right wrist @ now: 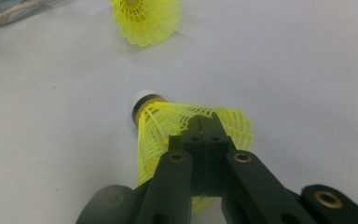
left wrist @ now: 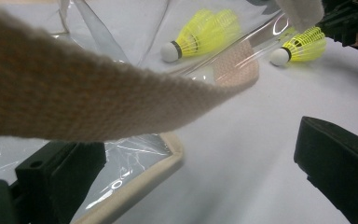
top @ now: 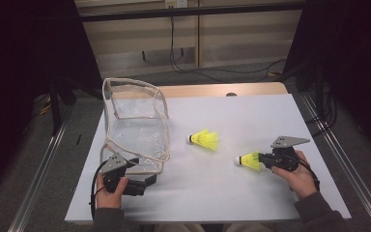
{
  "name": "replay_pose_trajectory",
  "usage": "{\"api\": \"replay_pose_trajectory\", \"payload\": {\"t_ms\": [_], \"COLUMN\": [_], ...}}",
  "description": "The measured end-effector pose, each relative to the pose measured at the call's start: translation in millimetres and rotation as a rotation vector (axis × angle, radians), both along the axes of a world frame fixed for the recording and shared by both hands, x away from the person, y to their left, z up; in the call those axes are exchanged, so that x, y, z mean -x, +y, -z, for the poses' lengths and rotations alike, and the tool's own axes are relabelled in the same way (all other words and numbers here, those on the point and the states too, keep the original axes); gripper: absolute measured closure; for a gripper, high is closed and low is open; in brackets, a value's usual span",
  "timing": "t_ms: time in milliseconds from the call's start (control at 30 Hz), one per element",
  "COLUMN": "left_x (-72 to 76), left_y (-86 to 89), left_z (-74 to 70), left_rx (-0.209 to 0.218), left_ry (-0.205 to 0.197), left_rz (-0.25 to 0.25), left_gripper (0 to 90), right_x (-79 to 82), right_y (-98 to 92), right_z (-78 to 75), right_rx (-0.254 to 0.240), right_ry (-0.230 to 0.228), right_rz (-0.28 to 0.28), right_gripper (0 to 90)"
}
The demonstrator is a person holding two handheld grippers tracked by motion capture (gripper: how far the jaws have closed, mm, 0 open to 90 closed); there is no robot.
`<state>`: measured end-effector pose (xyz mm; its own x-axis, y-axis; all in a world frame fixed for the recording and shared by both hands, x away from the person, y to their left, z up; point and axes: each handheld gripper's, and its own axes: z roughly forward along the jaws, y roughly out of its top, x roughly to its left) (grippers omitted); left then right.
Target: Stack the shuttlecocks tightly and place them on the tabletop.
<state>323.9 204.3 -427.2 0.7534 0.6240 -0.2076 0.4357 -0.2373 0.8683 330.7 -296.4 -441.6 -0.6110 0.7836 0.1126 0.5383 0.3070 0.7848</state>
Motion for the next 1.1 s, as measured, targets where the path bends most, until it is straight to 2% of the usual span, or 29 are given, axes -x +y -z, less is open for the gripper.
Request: {"api": "replay_pose_trajectory", "payload": {"t_ms": [333,733,1100], "left_x": [0.0,0.0,0.0], "left_y": [0.0,0.1,-0.1], "left_z": [0.0,-0.1,0.1], "left_rx": [0.000,-0.002,0.000], "left_ry": [0.000,0.001,0.000], "left_rz": [0.000,0.000,0.000], "left_gripper": [1.9,1.9,1.9], "right_x": [1.6,6.4,8.2], "right_y": [-1.4,-4.8,-14.1], "right_z": [0.2,-6.9,-9.7], "right_rx": [0.000,-0.001,0.002], "right_ry": [-0.001,-0.005,-0.012], "right_rz": [-0.001,-0.016,0.003], "right_gripper": [90.0,90.0,90.0]}}
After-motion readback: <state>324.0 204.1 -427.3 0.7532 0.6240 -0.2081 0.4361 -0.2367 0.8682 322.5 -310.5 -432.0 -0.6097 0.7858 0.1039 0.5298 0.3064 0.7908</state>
